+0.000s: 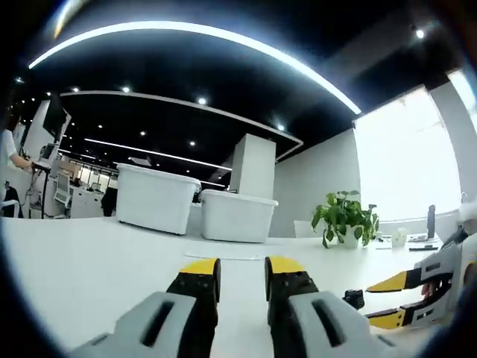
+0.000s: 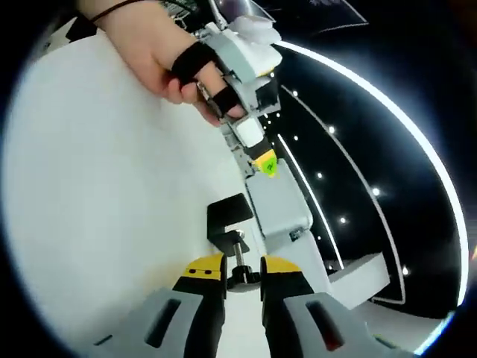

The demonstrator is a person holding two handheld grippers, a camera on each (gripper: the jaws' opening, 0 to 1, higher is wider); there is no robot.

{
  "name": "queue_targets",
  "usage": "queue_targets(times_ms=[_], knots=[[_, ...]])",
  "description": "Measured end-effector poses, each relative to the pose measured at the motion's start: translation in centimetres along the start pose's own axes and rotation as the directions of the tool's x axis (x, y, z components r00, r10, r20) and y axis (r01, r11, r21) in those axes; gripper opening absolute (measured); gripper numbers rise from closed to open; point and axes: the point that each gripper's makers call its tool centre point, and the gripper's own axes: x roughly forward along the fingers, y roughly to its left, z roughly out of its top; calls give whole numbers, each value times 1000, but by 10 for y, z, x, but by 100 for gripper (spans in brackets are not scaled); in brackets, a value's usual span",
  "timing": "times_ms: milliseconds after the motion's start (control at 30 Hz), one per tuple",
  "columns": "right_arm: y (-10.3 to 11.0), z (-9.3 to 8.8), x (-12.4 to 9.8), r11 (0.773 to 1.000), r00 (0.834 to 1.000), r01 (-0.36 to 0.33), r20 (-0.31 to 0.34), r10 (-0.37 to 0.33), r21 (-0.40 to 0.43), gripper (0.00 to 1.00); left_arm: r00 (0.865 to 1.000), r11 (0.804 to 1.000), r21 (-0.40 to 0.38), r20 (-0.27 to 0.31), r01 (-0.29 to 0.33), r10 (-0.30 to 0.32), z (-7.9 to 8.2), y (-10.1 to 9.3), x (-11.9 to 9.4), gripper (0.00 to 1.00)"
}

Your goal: Clamp the fixed fixture on the desktop, loosen the retaining clip, secure it to the edge of the desk, and tighten the retaining clip.

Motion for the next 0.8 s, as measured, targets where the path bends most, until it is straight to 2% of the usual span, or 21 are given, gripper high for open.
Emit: queue_targets(times_ms=[67,133,200,267,300,433,600,700,800], knots=[[2,0,1,999,1000,-5,-26,4,-47,17,1000,1000,-10,5,-2,3,1,1,-1,25],[2,2,3,1000,1000,-3,-26,2,-26,17,1000,1000,-17,5,-2,2,1,2,-1,24],[4,3,4,999,1000,-15,-19,15,30,17,1000,1000,-23,9,-3,3,2,2,-1,24],[5,-2,7,999,997,-28,-66,31,42,17,1000,1000,-31,9,-3,3,2,3,-2,24],[5,-2,9,998,997,-32,-70,35,45,17,1000,999,-33,7,-3,3,2,3,-2,24],[7,-4,12,998,995,-40,-91,44,48,17,1000,1000,-19,2,9,-9,0,2,-2,21],[10,-6,15,997,990,-75,-119,76,13,19,1000,1000,-11,2,24,-24,1,-3,-2,20],[11,-6,15,997,987,-80,-138,79,-6,18,1000,999,-22,6,26,-26,1,-4,-3,20],[12,-9,17,996,983,-85,-160,87,16,16,1000,999,-42,7,28,-28,1,-4,-4,20]])
